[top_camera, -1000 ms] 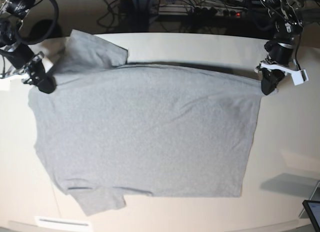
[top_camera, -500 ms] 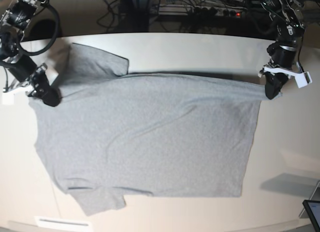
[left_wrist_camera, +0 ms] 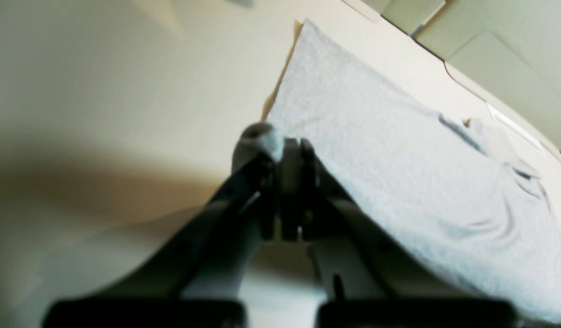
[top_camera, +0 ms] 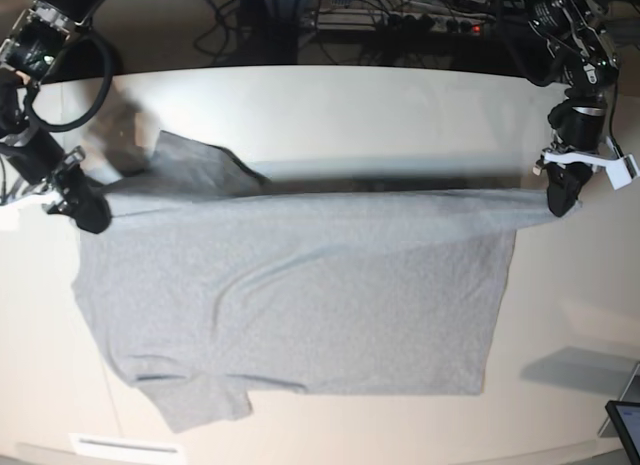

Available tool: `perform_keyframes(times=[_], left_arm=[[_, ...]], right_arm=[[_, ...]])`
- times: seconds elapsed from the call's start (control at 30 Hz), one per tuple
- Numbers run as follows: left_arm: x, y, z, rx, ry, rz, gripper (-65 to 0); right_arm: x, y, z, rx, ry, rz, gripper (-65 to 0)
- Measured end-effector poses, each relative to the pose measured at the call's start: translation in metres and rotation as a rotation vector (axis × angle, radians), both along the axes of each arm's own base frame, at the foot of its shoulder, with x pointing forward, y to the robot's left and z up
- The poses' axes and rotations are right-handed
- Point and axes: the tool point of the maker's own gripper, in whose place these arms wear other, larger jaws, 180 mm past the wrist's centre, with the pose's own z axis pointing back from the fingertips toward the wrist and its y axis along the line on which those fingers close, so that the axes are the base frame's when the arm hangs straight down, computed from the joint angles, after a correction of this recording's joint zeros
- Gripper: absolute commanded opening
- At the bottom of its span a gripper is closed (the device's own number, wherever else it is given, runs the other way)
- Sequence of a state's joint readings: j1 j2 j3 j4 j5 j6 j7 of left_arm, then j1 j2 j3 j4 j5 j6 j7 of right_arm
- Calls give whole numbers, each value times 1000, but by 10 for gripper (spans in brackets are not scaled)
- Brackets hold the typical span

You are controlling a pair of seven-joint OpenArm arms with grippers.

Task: Fold the T-shirt properly
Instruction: 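Lift the shoulder edge and fold it over toward the hem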

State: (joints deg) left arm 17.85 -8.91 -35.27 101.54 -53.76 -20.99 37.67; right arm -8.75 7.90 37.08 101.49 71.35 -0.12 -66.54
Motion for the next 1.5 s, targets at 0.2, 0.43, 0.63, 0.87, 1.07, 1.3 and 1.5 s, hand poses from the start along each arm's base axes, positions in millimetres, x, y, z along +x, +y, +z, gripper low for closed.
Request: perform_keyframes(times=[0.2,0.43,0.63,0.87,1.07,1.3,1.5], left_arm=[[4,-19,-11,-23,44,-58,-650],[1,-34,-21,-52,77,-90,-650],[0,-34,-22,-50,80,-88,-650],[-4,-45,-24,-57,113,-117,-650],[0,-51,-12,-43,84,-134,-650],[8,-50,-7,-45,64,-131,-650],[22,-46,6,-52,19,-109,-650]], right_arm=[[4,-2,2,3,-7,4,-649],[3,-19,-2,-29,24,-2,-649],[6,-24,2,-44,13,-3,-649],[19,-32,18,-80,-25,7,-649],[27,-41,13,-61,-12,-2,-649],[32,-42,13,-50,-13,-5,-649],[34,-42,15,-50,-19,-5,-649]])
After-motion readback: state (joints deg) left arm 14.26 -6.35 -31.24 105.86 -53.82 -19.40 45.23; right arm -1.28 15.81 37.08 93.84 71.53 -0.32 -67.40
